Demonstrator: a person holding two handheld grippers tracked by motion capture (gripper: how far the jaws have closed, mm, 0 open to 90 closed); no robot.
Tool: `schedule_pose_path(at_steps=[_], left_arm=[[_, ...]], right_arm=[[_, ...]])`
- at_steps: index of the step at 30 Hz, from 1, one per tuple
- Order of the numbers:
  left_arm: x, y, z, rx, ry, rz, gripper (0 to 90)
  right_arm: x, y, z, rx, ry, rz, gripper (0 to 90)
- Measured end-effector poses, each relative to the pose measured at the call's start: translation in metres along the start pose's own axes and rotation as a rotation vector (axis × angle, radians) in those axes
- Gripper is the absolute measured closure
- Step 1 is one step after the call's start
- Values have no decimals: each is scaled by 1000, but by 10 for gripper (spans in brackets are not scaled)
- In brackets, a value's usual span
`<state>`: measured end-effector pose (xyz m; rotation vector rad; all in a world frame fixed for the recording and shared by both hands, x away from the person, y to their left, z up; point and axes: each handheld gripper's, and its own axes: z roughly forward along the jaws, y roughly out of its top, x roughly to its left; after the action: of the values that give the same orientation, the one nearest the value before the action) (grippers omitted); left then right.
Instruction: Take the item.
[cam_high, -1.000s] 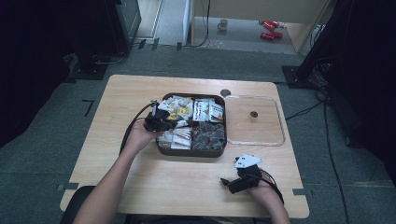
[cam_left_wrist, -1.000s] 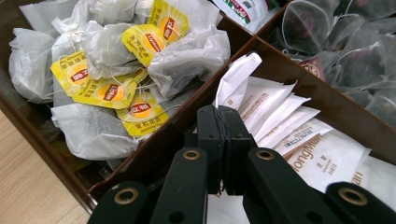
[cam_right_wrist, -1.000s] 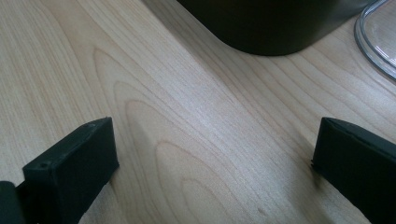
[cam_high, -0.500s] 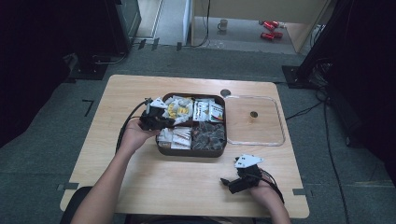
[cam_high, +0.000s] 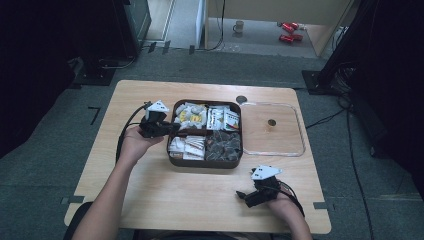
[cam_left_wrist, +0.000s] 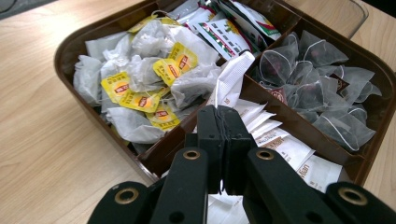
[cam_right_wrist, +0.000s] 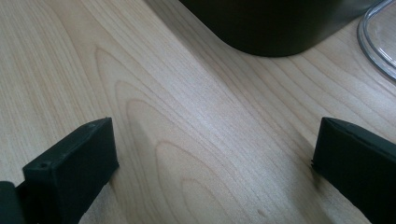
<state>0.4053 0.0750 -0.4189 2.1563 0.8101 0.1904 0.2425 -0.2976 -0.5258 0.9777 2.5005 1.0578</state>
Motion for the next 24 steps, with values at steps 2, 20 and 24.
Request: schedule_pose_path(at_steps=[2,20,24], left_arm=[[0,0,-2,-3,3,0,896],[14,-9,-29,-54,37,-48,894],[17,-11,-33,-59,50,-59,895]], right_arm=[[0,0,0,0,2,-3,0],[-3,2,2,1,21,-19,0],[-4,3,2,1,23,-21,0]])
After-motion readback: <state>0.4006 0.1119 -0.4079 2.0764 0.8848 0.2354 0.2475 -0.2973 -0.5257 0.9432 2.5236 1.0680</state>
